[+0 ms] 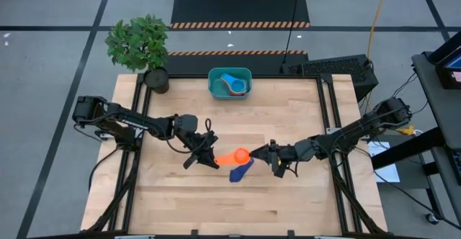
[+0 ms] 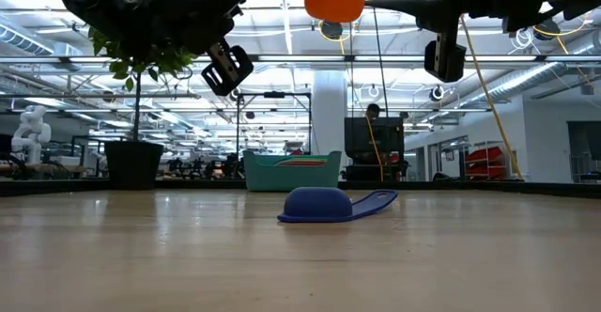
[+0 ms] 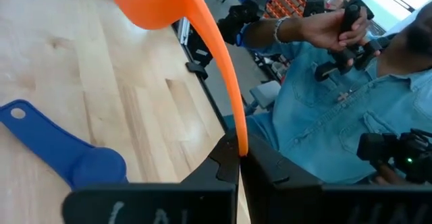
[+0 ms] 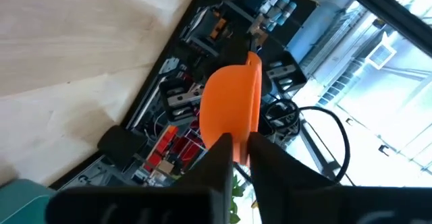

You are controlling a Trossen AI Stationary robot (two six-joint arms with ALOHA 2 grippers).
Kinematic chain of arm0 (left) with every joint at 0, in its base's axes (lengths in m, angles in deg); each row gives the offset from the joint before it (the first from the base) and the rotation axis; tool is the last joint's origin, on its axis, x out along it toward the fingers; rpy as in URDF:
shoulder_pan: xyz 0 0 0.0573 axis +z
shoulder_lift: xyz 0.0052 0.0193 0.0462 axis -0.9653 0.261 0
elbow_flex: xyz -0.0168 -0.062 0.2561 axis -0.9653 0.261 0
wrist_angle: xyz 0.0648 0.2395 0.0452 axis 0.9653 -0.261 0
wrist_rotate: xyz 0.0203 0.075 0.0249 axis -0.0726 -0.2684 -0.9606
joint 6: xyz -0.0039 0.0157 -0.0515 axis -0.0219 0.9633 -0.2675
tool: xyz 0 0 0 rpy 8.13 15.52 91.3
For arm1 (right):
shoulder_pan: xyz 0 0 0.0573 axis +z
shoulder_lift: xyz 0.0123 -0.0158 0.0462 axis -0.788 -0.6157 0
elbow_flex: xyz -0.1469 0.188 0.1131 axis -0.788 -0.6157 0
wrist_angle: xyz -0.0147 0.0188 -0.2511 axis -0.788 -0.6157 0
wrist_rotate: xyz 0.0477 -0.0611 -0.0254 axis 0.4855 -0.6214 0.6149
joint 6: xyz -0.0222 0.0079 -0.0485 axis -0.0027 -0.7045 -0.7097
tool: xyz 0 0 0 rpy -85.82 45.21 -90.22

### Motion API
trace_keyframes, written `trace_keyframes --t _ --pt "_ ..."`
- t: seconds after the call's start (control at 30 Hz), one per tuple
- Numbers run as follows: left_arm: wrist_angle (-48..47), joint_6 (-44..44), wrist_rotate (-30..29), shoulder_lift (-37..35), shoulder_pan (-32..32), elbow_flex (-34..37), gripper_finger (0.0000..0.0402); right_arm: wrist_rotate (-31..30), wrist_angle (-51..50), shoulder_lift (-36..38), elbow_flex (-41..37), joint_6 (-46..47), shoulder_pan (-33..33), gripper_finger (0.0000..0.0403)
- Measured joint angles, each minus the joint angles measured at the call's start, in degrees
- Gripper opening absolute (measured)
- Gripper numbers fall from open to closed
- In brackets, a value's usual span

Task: Nest measuring cups in basket
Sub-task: Stack the orange measuring cup on top of the light blue measuring cup in the blue bin

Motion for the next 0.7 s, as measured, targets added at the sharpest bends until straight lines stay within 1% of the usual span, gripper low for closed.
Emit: trace_keyframes --t 0.1,0.17,0.37,0.5,0.57,0.6,0.7 --pt "-0.4 -0.4 -2.4 0.0 0.0 0.0 0.0022 -1.3 0.0 0.0 0.0 0.0 0.0 0.0009" --pt "0.0 -0.5 -6.0 0.0 0.1 0.0 0.0049 -1.7 0.0 0.0 0.0 0.6 0.0 0.0004" --pt "-0.9 0.1 -14.3 -0.3 1.4 0.0 0.0168 -4.3 0.0 0.0 0.0 5.3 0.0 0.0001" --pt "-4.8 3.0 -15.0 -2.1 3.4 0.0 0.0235 -8.1 -0.3 0.0 0.0 8.1 0.0 0.0001" --pt "-7.2 4.1 -15.2 -4.0 4.5 0.0 0.0257 -9.4 -0.4 0.0 0.0 9.4 -0.3 0.0001" --pt "-8.0 4.9 -16.1 -4.8 5.0 0.0 0.0266 -10.2 -0.6 0.0 0.0 10.2 -0.4 0.0001" --pt "-14.4 8.7 -19.4 -8.7 6.0 0.0 0.0282 -10.5 -0.8 0.0 0.0 12.9 -1.1 0.0001"
